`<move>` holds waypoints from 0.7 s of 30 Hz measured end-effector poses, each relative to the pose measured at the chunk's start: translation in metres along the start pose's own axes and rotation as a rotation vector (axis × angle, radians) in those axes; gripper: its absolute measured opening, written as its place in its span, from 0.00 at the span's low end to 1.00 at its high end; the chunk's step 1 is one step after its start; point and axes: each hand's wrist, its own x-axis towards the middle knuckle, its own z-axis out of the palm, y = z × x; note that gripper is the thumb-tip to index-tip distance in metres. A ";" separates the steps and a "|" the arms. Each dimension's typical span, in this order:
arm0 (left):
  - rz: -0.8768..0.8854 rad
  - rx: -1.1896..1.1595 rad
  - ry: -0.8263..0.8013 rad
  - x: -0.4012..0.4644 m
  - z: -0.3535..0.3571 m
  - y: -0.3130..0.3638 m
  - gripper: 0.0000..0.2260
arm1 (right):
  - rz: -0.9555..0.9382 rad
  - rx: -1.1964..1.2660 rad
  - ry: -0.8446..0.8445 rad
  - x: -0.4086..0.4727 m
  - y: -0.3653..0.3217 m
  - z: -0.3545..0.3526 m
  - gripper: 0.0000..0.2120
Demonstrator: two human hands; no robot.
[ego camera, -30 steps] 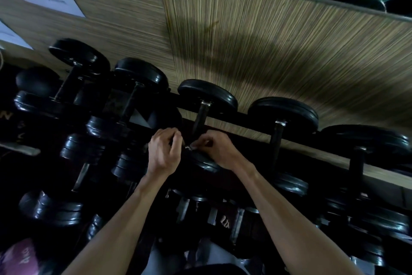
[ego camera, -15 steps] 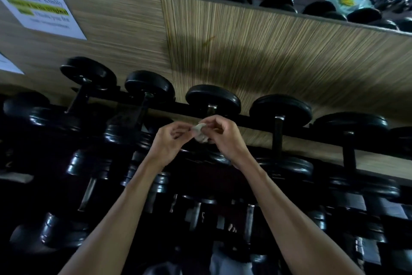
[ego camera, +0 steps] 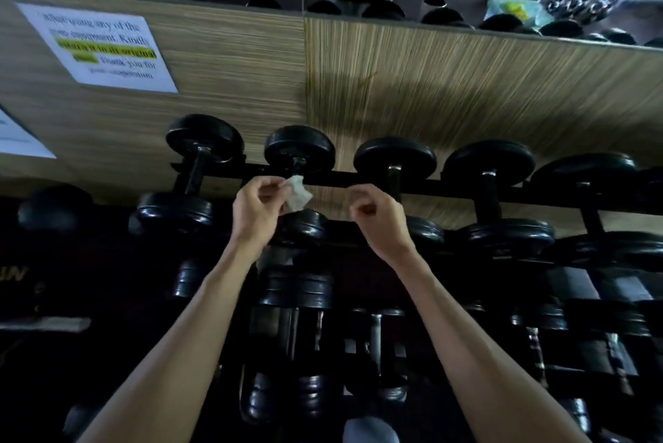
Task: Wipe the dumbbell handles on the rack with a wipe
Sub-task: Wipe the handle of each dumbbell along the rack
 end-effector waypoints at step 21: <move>-0.219 0.389 0.023 0.142 0.043 -0.040 0.08 | -0.038 -0.984 0.098 0.034 0.039 0.033 0.11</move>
